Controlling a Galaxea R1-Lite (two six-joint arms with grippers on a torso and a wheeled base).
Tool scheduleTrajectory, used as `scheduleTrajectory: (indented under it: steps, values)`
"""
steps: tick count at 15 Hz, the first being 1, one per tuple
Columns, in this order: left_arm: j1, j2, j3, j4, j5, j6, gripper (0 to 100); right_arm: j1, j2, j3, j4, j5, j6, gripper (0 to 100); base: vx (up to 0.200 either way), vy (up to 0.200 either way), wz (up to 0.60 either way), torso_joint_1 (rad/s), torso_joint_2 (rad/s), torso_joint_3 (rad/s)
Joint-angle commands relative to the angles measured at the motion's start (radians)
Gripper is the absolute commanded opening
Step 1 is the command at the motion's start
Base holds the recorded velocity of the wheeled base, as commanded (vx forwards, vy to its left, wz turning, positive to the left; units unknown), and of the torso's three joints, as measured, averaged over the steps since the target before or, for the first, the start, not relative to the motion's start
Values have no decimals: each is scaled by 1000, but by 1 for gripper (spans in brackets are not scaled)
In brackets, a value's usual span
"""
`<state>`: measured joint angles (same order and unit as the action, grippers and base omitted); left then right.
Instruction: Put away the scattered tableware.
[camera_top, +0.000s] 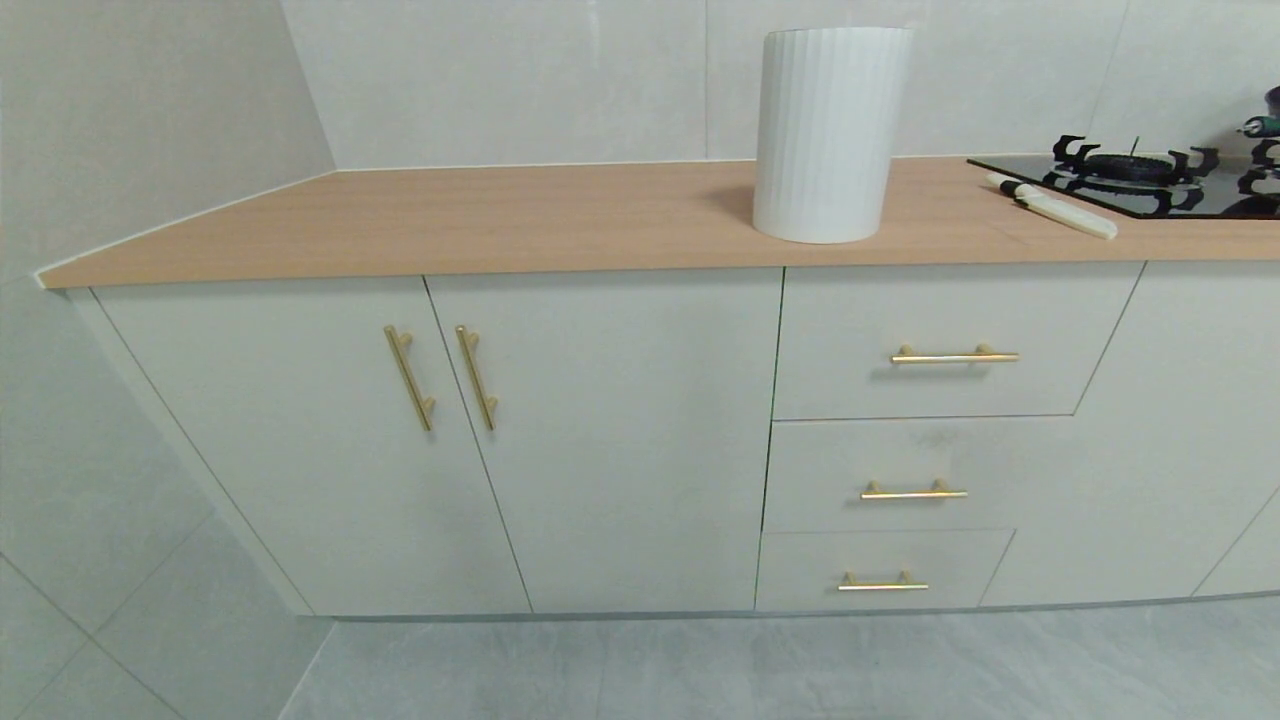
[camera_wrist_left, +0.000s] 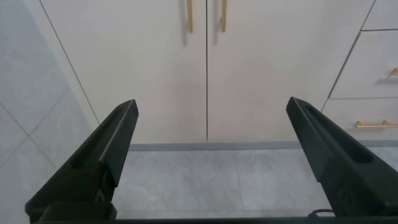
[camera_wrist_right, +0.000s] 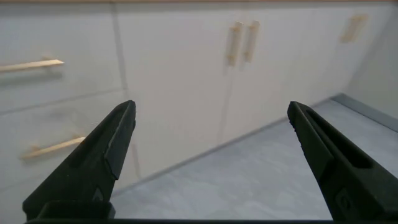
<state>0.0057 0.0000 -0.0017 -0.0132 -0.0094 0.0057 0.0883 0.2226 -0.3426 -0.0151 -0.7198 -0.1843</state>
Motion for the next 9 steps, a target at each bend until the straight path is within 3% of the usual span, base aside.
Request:
scheduleTrajectory:
  steps: [1,4,5,6,8,9]
  values:
    - [0,0,0,1,0,0,100,-71,-192,4,55,-1,-12,100,0,0,0,0,0,0]
    - [0,0,0,1,0,0,100,-84,-223,50,109,0,8,100,0,0,0,0,0,0]
    - [0,0,0,-1,0,0,100,-84,-223,126,96,34,31,100,0,0,0,0,0,0]
    - [0,0,0,-1,0,0,100,-85,-223,191,69,99,34,100,0,0,0,0,0,0]
    - [0,0,0,-1,0,0,100,-84,-223,343,-75,355,40,100,0,0,0,0,0,0]
    - [0,0,0,-1,0,0,100,-84,-223,341,-52,451,54,100,0,0,0,0,0,0]
